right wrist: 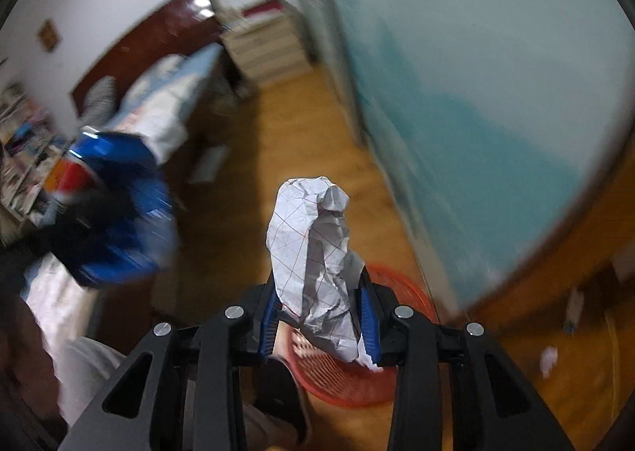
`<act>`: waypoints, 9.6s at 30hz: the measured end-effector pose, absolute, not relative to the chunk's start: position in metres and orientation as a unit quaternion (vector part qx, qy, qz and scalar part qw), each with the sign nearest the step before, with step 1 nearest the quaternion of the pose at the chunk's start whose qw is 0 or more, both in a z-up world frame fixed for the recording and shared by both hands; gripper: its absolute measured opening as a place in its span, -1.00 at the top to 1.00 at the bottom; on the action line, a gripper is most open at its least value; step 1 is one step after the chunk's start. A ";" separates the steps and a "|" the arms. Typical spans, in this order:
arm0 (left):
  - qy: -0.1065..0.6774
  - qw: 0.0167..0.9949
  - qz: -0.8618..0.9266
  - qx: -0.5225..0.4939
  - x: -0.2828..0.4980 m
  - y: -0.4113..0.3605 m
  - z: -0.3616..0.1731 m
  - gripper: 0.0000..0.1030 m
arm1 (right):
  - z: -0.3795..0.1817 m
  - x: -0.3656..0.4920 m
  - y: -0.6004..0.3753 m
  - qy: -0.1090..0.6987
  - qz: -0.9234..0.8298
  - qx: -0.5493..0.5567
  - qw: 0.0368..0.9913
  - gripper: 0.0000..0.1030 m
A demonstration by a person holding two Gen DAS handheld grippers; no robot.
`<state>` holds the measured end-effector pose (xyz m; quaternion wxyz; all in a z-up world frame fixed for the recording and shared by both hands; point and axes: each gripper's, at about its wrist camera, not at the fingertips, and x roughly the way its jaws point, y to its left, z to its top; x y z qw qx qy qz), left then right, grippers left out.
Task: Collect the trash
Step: 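Carry the paper and Pepsi can to the red basket and open both grippers, then move both open grippers back over the bed, then grasp the white tissue with the right gripper while the left gripper grasps the grey pouch, then carry the tissue and grey pouch to the red basket and release them, then move both open grippers back over the bed, then grasp the pink wrapper with the right gripper while the left gripper grasps the white fuzzy strip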
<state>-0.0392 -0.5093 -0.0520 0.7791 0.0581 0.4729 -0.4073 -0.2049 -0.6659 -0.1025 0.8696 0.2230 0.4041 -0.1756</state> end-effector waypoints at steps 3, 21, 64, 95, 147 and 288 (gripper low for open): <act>0.507 0.758 -0.396 0.109 -0.046 -0.532 -0.115 0.78 | -0.138 -0.214 -0.685 0.422 -0.190 0.246 0.852 0.32; 0.567 0.747 -0.326 0.115 -0.032 -0.536 -0.160 -0.35 | -0.175 -0.189 -0.696 0.437 -0.187 0.266 0.839 -0.21; 0.445 0.867 -0.046 -0.221 0.126 0.051 -0.026 -0.62 | 0.004 0.141 -0.245 0.356 0.183 0.067 0.914 -0.42; 0.522 0.837 -0.042 -0.159 0.198 0.032 -0.096 -0.65 | -0.103 0.228 -0.183 0.476 0.195 0.043 0.857 0.59; 0.322 0.926 -0.145 -0.136 0.073 -0.090 0.101 0.92 | 0.044 0.050 -0.399 0.320 0.122 0.145 0.928 0.56; 0.482 0.840 0.031 -0.247 0.250 0.081 -0.119 0.87 | -0.102 0.271 -0.201 0.491 0.194 0.134 0.839 0.35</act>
